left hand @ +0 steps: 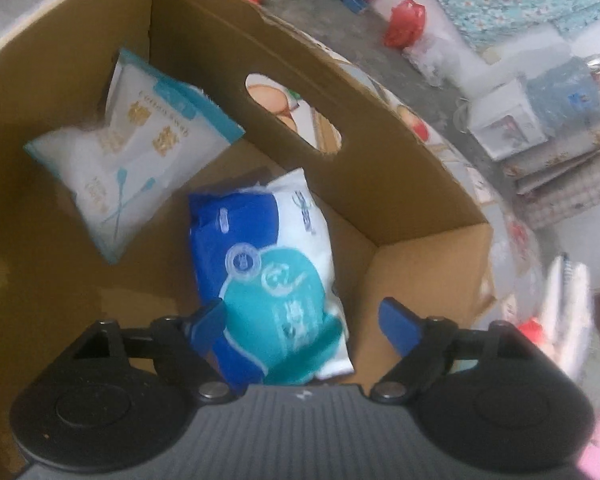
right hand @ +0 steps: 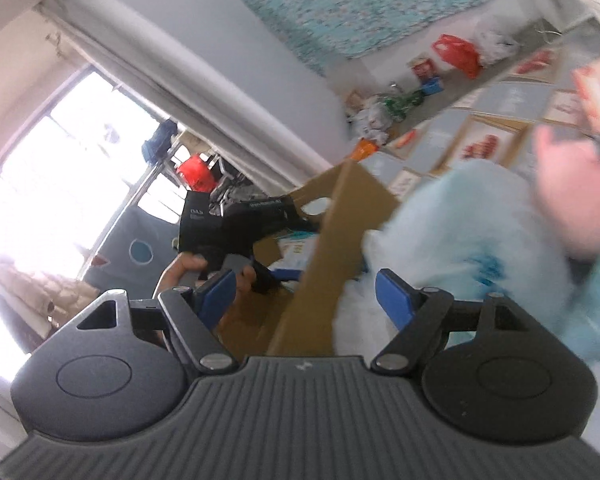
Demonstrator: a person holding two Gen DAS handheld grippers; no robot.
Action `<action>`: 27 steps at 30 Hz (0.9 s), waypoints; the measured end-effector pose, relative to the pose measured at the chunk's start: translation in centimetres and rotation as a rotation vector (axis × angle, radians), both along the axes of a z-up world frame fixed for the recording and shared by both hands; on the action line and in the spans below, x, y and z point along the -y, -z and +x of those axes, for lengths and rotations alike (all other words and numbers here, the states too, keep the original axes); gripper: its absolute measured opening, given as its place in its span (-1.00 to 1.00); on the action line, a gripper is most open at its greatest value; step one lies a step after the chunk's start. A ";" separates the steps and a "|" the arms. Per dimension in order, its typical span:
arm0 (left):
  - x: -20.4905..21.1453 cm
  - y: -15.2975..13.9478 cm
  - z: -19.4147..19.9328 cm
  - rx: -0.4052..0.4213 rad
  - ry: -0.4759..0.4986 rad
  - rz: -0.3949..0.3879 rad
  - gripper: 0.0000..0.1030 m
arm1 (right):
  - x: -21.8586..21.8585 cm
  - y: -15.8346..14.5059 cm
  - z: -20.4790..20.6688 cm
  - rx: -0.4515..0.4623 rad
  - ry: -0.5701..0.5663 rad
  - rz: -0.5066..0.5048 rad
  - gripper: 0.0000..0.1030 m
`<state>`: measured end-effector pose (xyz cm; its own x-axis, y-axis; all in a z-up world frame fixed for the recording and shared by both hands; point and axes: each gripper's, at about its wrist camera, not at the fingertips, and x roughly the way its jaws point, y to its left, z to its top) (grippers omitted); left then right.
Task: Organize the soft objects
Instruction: 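Lower the wet wipes pack beside the cotton swabs and open the left tool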
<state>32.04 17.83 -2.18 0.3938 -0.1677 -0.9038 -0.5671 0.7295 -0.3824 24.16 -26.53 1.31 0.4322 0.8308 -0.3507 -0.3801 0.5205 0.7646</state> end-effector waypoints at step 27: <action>4.3 0.2 2.5 -0.031 0.511 0.493 0.52 | 3.9 4.9 -0.3 -0.059 0.052 0.005 0.56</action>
